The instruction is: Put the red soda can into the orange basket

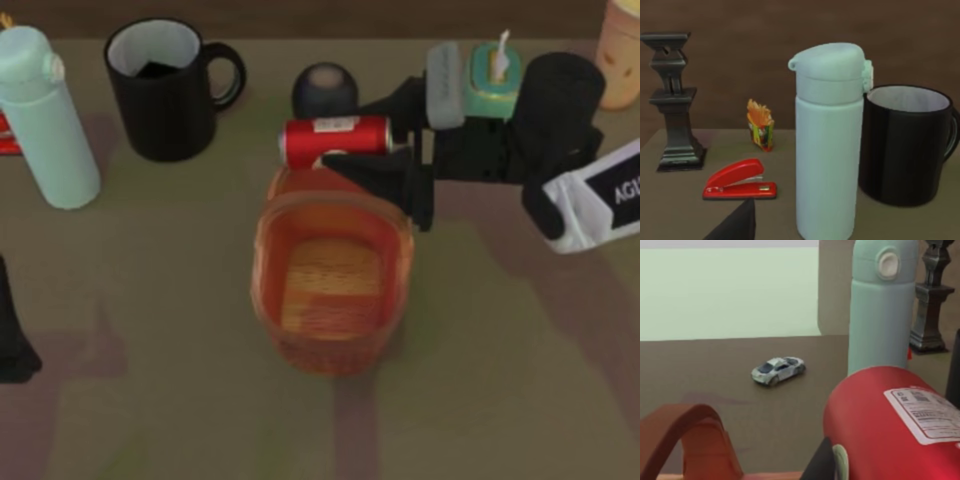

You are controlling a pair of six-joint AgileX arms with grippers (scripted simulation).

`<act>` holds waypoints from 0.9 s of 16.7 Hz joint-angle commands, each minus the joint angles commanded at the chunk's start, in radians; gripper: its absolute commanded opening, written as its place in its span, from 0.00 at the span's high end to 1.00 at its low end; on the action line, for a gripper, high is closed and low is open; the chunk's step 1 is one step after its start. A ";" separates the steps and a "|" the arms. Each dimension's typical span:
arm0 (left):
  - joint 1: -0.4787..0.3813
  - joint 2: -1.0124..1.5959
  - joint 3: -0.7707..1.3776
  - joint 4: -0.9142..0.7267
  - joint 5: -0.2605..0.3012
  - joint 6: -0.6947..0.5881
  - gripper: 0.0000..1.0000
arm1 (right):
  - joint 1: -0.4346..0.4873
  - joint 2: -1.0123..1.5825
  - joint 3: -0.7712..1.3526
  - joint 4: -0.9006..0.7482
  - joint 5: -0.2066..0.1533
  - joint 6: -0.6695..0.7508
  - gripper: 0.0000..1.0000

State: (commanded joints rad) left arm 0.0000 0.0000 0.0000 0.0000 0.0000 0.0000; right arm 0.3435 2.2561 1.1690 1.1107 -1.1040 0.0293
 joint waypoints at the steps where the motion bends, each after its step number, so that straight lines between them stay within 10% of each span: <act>1: 0.000 0.000 0.000 0.000 0.000 0.000 0.00 | 0.000 0.000 0.000 0.000 0.000 0.000 0.62; 9: 0.000 0.000 0.000 0.000 0.000 0.000 0.00 | 0.000 0.000 0.000 0.000 0.000 0.000 0.02; 15: 0.000 0.000 0.000 0.000 0.000 0.000 0.00 | 0.000 0.000 0.000 0.000 0.000 0.000 0.00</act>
State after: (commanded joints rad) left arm 0.0000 0.0000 0.0000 0.0000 0.0000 0.0000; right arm 0.3435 2.2561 1.1690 1.1107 -1.1040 0.0293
